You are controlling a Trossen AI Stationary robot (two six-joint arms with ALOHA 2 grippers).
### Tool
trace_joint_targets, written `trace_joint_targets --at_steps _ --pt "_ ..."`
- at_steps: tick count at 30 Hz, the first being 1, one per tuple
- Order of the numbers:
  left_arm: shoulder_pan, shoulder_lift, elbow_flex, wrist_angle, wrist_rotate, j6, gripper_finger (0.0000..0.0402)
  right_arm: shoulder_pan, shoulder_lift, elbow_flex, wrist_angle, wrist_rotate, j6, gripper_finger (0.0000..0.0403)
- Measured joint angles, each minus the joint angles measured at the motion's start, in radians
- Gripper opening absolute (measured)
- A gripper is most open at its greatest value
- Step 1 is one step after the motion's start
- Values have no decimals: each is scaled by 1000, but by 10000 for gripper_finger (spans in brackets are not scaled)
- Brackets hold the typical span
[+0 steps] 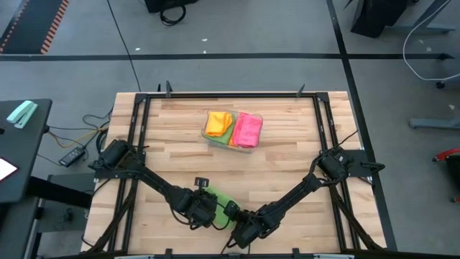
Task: Fold microfiber towels
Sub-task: Fold the green microfiber cloth
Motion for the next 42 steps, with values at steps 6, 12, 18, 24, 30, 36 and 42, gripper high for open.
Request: trace_joint_targets --at_steps 6,12,18,24,30,36,42 --pt "0 0 0 3 0 5 46 -5 0 0 -1 -69 38 106" --pt "10 0 0 26 1 26 39 -13 1 0 -2 -108 78 18" --pt "3 -16 20 74 0 130 38 -4 -22 20 -116 -195 139 13" --pt "-10 -79 37 72 2 181 24 4 -58 91 -294 -350 247 15" --pt "-20 -83 34 145 19 179 22 21 -107 127 -436 -508 376 15" --pt "-21 -68 32 237 24 225 28 21 -133 127 -451 -711 409 16" --pt "-36 -41 31 240 25 205 21 -26 -141 127 -432 -776 401 16"
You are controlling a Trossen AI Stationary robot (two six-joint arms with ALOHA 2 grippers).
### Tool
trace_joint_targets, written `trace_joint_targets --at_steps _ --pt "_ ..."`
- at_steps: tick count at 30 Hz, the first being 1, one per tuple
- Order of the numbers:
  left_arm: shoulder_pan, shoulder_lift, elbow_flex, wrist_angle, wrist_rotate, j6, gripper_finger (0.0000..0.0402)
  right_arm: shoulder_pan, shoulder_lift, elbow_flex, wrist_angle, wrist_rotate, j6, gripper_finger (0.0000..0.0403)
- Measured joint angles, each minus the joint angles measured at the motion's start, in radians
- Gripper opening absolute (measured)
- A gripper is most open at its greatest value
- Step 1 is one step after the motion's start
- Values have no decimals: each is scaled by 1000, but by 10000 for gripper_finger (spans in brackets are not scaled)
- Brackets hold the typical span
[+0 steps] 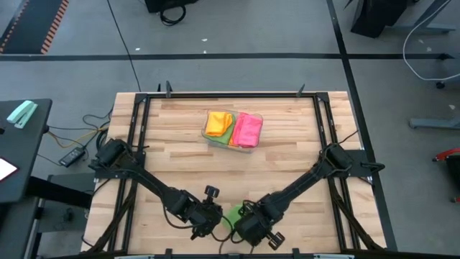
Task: Fold microfiber towels
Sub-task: Fold the green microfiber cloth
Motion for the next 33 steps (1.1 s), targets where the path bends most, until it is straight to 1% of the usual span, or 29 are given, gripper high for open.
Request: trace_joint_targets --at_steps 3,7,9,13,17,20,24,28,30,33 --pt "-20 3 0 -36 -2 -7 15 -28 0 0 25 -24 -14 16" --pt "-55 3 0 -27 -64 -11 11 -61 0 -1 81 -62 -52 16" --pt "-67 3 0 -30 -82 -13 14 -76 0 -1 98 -63 -71 16" --pt "-81 2 0 -53 -89 -43 23 -104 0 -1 121 -65 -87 16" --pt "-81 2 0 -23 -89 -57 29 -139 0 -49 243 -141 -84 15" --pt "-75 2 0 -24 -88 -96 28 -161 1 -68 277 -160 -79 15" --pt "-68 6 0 -56 -61 -136 20 -177 1 -69 281 -164 -80 15" --pt "-68 24 2 -39 41 -137 13 -183 1 -69 281 -191 -79 15" --pt "-68 42 1 -38 45 -134 13 -188 1 -69 284 -201 -82 15" --pt "-57 78 2 -40 21 -139 16 -189 1 -69 292 -201 -111 15"
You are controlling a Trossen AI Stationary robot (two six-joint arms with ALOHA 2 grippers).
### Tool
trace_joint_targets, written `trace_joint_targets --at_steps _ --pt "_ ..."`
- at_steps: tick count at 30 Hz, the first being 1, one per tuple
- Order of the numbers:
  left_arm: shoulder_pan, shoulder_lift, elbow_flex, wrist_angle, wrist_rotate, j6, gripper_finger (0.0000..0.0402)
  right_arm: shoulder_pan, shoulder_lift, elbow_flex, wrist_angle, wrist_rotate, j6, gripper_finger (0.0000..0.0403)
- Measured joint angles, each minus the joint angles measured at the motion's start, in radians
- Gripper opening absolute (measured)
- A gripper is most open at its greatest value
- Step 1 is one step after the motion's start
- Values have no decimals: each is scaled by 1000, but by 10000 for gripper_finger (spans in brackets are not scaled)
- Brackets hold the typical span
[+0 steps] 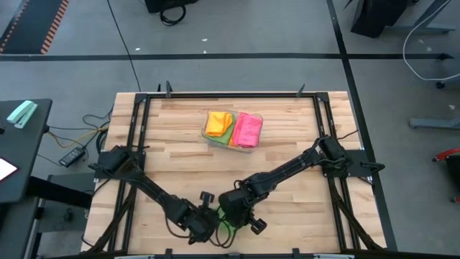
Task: Fold microfiber towels
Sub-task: Fold the green microfiber cloth
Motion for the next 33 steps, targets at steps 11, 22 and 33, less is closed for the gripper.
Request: trace_joint_targets --at_steps 11,22,33 --pt "-11 64 1 21 -173 -23 6 -20 1 -58 82 -7 -51 15" --pt "-32 71 -2 14 -323 -20 14 -100 1 -66 140 -72 -3 27" --pt "-31 71 -2 52 -351 -27 26 -152 10 -127 224 -169 91 34"
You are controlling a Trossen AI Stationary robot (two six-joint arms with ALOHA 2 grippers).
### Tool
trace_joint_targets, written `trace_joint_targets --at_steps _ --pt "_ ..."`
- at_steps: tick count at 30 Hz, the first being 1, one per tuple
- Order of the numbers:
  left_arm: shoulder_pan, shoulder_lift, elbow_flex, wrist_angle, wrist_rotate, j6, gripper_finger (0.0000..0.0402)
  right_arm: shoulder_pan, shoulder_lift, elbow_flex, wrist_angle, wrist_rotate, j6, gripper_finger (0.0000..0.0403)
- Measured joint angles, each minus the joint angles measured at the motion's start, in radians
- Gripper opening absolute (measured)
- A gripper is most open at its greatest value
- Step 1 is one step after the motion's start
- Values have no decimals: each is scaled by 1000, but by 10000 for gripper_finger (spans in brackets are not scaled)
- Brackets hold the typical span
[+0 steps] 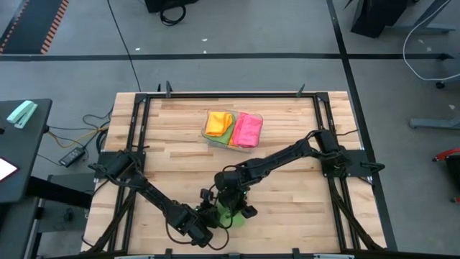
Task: Fold microfiber towels
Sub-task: Fold the green microfiber cloth
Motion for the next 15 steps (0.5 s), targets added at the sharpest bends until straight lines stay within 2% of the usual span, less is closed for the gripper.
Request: trace_joint_targets --at_steps 9,15 --pt "11 3 0 15 -3 -22 6 -47 0 -35 37 -14 108 35" --pt "10 3 1 34 -3 -20 30 -83 1 -35 29 -92 241 35"
